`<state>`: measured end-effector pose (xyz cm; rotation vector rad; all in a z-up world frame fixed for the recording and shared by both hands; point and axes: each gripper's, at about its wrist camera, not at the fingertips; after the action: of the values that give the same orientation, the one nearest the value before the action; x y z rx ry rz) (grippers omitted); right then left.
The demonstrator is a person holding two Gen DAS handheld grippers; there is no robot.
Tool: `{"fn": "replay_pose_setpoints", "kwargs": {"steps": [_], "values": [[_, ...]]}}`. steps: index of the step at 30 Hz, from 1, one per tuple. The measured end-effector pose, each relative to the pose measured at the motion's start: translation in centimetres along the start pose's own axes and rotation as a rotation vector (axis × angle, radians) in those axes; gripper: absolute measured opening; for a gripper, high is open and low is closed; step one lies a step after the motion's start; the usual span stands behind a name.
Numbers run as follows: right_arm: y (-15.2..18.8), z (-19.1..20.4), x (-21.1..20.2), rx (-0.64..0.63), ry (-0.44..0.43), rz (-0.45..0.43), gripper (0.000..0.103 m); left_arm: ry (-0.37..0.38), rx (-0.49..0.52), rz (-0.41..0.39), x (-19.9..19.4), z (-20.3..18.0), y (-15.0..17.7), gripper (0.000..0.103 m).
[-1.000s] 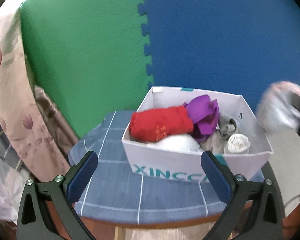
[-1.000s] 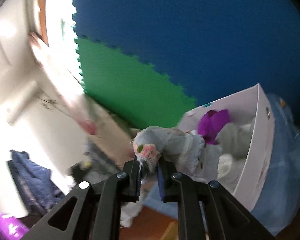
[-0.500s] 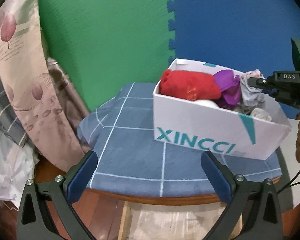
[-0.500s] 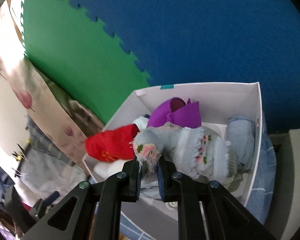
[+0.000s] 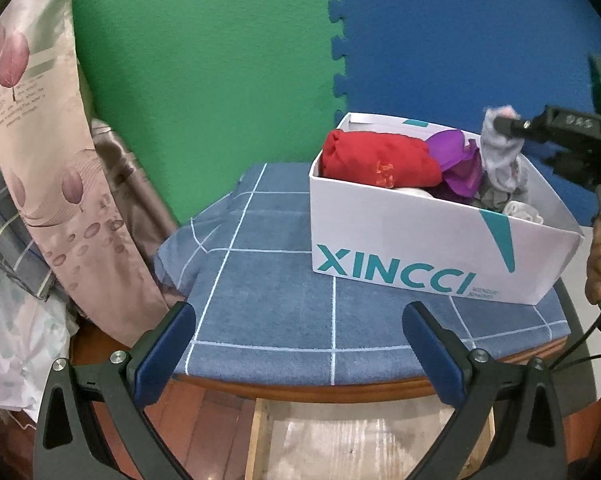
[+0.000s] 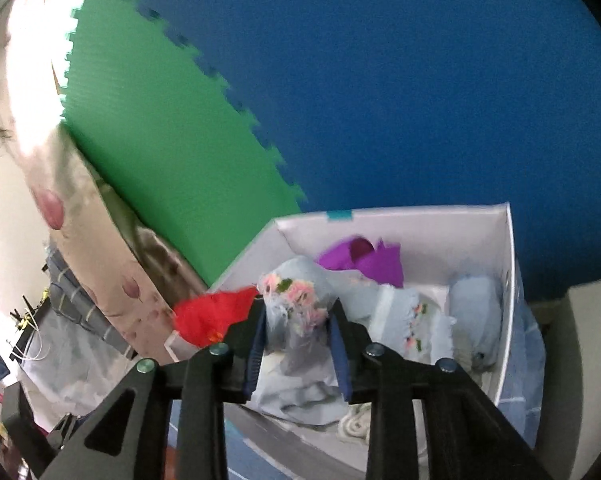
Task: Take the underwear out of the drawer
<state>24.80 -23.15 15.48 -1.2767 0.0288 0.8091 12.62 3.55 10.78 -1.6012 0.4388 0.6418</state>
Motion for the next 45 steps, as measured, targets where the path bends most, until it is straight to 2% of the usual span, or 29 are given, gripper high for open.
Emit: {"fn": "replay_pose_setpoints", "kwargs": {"steps": [3, 7, 8, 11, 14, 18, 24, 27, 29, 34, 38, 42, 45], "values": [[0.7, 1.9, -3.4, -0.049, 0.023, -0.096, 0.038, 0.008, 0.011, -0.027, -0.7, -0.1, 0.2, 0.103], [4.0, 5.3, -8.1, -0.131, 0.083, -0.214, 0.071, 0.032, 0.020, -0.058, -1.5, -0.2, 0.5, 0.103], [4.7, 5.8, -8.8, -0.145, 0.089, -0.230, 0.073, 0.037, 0.019, -0.053, -1.6, -0.2, 0.6, 0.103], [6.0, 6.4, -9.4, -0.165, 0.107, -0.231, 0.074, 0.043, 0.006, -0.026, -1.8, -0.1, 0.9, 0.103], [6.4, 5.2, -8.8, -0.100, 0.084, -0.177, 0.074, 0.014, 0.019, -0.013, -2.0, -0.1, 1.5, 0.103], [7.5, 4.5, -10.1, -0.029, 0.034, -0.198, 0.074, -0.005, 0.027, -0.007, -2.8, 0.2, 2.4, 0.103], [13.1, 6.5, -12.2, -0.034, 0.078, -0.189, 0.074, 0.001, 0.034, -0.049, -4.5, 0.7, 3.2, 0.103], [15.2, 7.3, -12.0, -0.018, 0.100, -0.136, 0.075, 0.009, 0.041, -0.081, -5.7, 0.7, 3.6, 0.103], [15.2, 7.9, -11.8, -0.015, 0.105, -0.107, 0.075, 0.033, 0.042, -0.097, -6.3, 0.6, 4.0, 0.103], [15.1, 9.2, -12.9, -0.063, 0.099, -0.144, 0.075, 0.072, 0.055, -0.141, -7.6, 0.0, 4.2, 0.103], [14.8, 9.9, -13.2, -0.088, 0.084, -0.135, 0.075, 0.091, 0.066, -0.137, -7.7, -0.4, 4.2, 0.103], [14.5, 10.4, -13.6, -0.102, 0.076, -0.151, 0.075, 0.141, 0.060, -0.155, -8.3, -0.4, 4.3, 0.103], [14.4, 10.5, -13.5, -0.099, 0.067, -0.143, 0.075, 0.127, 0.061, -0.171, -8.5, -0.4, 4.2, 0.103]]}}
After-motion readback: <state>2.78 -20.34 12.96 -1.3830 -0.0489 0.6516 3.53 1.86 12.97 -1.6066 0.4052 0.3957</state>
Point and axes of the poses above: each gripper's, at about its wrist camera, not at the fingertips, and x roughly the way its jaws point, z to its left, y to its underside, and after that the axes turned 8 degrees about -x, right-handed
